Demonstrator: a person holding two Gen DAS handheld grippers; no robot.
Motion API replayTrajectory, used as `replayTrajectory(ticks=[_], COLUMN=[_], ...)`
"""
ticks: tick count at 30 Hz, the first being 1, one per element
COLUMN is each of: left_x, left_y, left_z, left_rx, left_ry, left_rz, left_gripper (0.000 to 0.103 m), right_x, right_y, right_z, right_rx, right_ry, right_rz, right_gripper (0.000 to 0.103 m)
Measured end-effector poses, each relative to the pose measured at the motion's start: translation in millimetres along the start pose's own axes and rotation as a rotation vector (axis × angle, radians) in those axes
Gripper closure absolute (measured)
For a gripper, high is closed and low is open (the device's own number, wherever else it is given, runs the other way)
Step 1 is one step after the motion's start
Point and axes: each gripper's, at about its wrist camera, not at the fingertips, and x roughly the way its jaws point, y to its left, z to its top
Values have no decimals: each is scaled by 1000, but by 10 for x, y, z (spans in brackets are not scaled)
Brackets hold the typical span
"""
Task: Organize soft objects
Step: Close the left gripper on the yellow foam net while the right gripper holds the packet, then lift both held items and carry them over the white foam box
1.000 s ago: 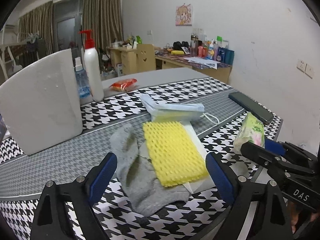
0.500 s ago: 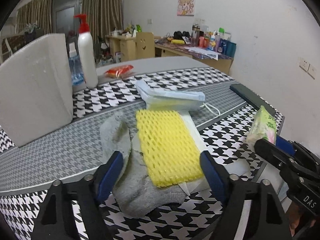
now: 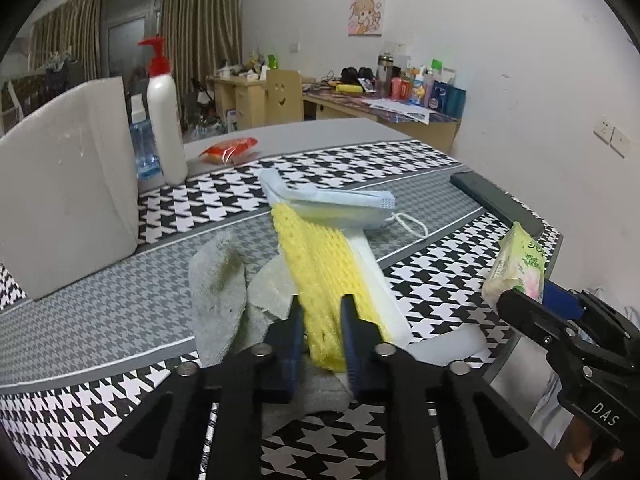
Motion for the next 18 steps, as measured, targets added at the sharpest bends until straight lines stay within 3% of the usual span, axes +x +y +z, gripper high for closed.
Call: replayTrajectory(ticks=[18], left_x=[-550], left_y=[31], left_z=[93], left_rx=[30], left_ry=[-161], left_rz=[-24], left_gripper=[92], right_x=[-177], right_y=[158], right_z=[131], right_rx=[-50], right_ry=[-53], right_rz=[-13], right_gripper=[52])
